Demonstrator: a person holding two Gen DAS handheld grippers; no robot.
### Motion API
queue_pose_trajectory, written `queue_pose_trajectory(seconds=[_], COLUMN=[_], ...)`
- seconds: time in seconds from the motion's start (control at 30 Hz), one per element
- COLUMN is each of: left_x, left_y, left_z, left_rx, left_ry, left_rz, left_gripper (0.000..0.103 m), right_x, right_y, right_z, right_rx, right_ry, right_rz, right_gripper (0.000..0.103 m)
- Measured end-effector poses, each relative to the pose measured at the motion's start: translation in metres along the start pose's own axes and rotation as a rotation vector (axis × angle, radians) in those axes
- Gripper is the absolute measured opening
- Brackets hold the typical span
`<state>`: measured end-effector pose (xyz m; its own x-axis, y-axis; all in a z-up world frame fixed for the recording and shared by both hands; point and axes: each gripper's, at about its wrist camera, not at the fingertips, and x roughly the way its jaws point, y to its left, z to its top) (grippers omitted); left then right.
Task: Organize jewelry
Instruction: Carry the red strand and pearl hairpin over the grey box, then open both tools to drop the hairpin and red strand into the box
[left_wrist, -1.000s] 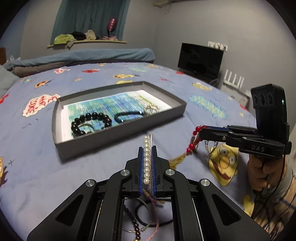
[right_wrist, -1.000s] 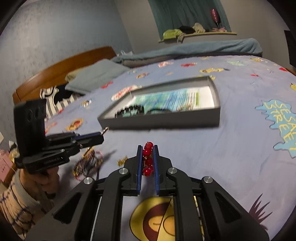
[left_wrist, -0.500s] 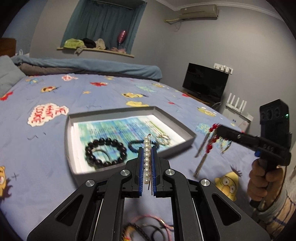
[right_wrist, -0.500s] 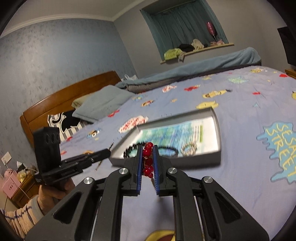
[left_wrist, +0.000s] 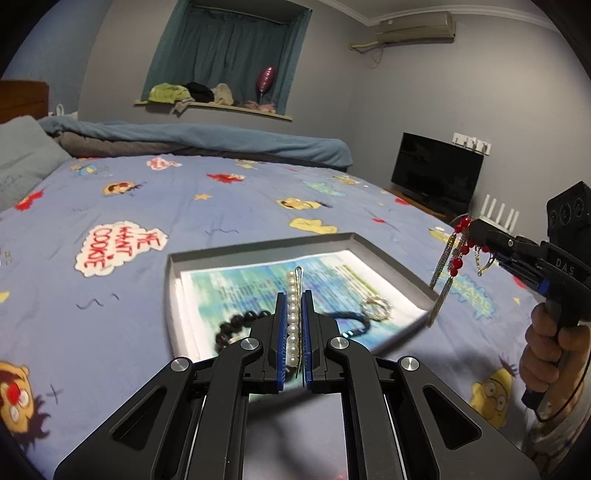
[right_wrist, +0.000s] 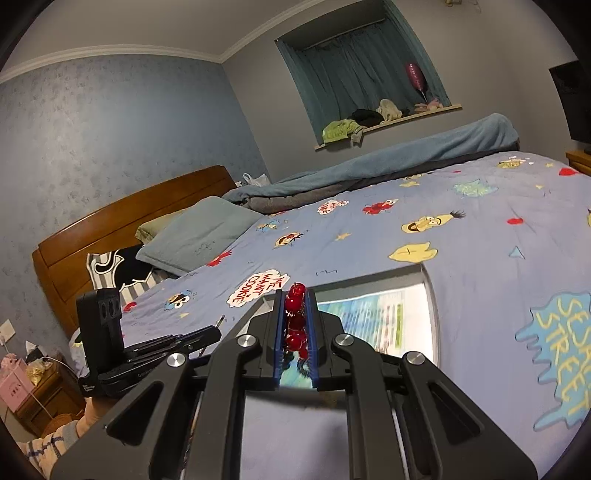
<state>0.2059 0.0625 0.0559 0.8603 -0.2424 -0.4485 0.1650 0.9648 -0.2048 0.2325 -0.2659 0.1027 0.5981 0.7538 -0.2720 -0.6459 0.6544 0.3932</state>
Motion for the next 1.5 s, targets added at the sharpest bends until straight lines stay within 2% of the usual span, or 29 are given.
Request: queue_pose_trajectory(seconds=[0.33,0.53,0.8,0.93,1.13,1.23,1.37,1.4,1.47,1.5], left_x=[0.031,0.067,0.101,0.106,0.108,0.107,0.102,0.1,0.094,0.09], left_y=[0.025,0.048,0.069,0.071,0.073,0.073,0.072,0.072,0.071,0.07], left_z=[0.036,0.042,0.024,0.018,0.015,0.015,0.016,0.016,0.017,0.018], left_rx=[0.008,-0.032,-0.078,-0.079,-0.083,-0.081,-0.081,-0.082,-0.082,-0.08], left_ry=[-0.011,0.083,0.236,0.274,0.297,0.289,0.273,0.268,0.252,0.241], left_rz=[0.08,0.101,0.105,0.098,0.101,0.103,0.1,0.101,0.096,0.097], left_gripper=[0.008,0.008,0.008,0.008,0.008,0.015,0.019,0.021,0.029,0.033], right_x=[0.052,0.086,0.126,0.141,0.149,0.151,0.152,0.15,0.147,0.144], right_y=[-0.011,-0.025,-0.037,-0.042,-0.045,-0.046,-0.044,-0.044,-0.045,-0.046], right_z=[0.018,0.013,-0.004,-0.014,-0.021,-0.022,-0.023,-0.022,-0.021,-0.02], right_rx=[-0.025,-0.016,-0.01,0.0,0.001,-0.002,-0.012,-0.01,-0.004,0.001], right_ry=[0.031,0.089,0.2,0.262,0.303,0.307,0.308,0.304,0.291,0.278], right_rz=[-0.059,-0.103,-0.161,-0.181,-0.199,-0.21,-0.214,-0.214,-0.216,-0.216], right_gripper=[0.01,0.01,0.01,0.01,0.011,0.011,0.013,0.015,0.027,0.027])
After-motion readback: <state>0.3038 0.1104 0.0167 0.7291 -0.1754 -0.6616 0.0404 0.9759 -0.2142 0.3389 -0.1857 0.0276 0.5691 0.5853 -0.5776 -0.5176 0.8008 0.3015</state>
